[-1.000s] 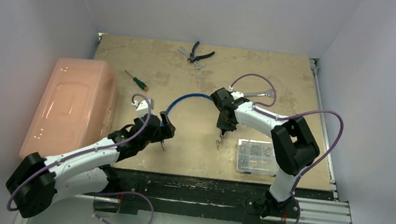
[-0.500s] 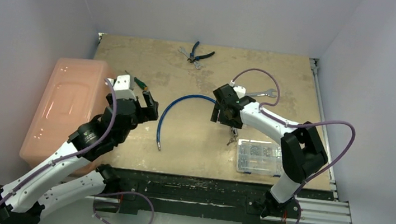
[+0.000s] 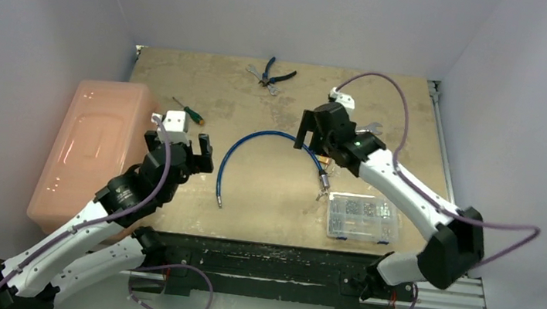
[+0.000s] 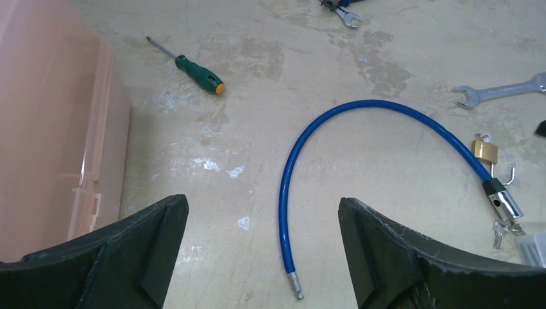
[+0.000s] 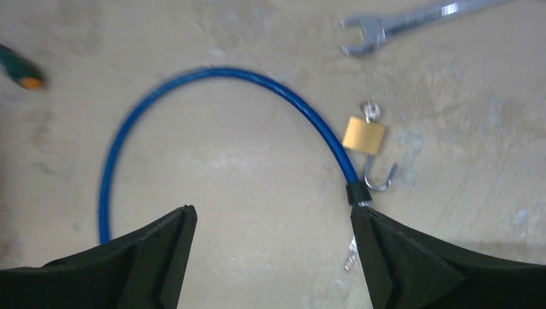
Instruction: Unlock with the key
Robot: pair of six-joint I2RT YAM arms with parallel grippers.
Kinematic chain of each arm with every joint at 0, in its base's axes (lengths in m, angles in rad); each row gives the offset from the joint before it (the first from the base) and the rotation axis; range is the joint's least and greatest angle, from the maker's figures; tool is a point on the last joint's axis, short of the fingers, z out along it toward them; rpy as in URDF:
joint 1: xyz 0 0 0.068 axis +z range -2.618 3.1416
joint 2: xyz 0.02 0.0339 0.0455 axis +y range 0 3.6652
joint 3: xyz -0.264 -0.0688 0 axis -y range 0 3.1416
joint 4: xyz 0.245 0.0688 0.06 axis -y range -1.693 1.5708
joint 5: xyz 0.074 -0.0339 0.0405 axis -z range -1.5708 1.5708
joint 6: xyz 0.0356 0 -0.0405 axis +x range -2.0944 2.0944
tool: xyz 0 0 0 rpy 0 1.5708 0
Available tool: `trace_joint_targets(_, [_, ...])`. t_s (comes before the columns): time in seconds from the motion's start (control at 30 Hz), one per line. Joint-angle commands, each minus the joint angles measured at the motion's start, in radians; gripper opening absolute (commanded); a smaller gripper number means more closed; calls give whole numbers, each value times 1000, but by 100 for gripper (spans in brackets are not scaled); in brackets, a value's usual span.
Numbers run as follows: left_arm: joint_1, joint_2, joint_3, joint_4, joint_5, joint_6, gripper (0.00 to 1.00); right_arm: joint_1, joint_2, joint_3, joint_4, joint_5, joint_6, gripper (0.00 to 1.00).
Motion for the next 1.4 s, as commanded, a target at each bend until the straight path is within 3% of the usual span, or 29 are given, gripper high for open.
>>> trace_joint_targets(0.0, [4, -41, -9, 60, -13, 44, 94, -3, -202, -37, 196, -12, -125, 99])
trace_joint_targets(0.13, [3, -61, -24, 88, -14, 65, 94, -4, -401, -201, 392, 47, -144, 99])
trace_joint_targets(0.33, [3, -83, -40, 107, -69, 80, 94, -4, -710, -469, 607, 155, -9, 99])
trace_joint_targets(0.43, [3, -89, -47, 118, -65, 89, 94, -4, -849, -601, 663, 185, 82, 99])
trace_joint_targets(0.57, [4, -82, -49, 123, -60, 95, 94, -6, -984, -690, 659, 169, 6, 99])
trace_joint_targets(0.7, [4, -78, -49, 123, -60, 96, 94, -5, -1034, -682, 435, 268, 132, 99])
trace_joint_targets(0.87, [3, -82, -50, 119, -63, 83, 94, -5, -1038, -693, 305, 255, 190, 99])
trace_joint_targets(1.37, [5, -81, -49, 117, -56, 89, 94, -4, -1029, -729, 398, 184, 136, 99])
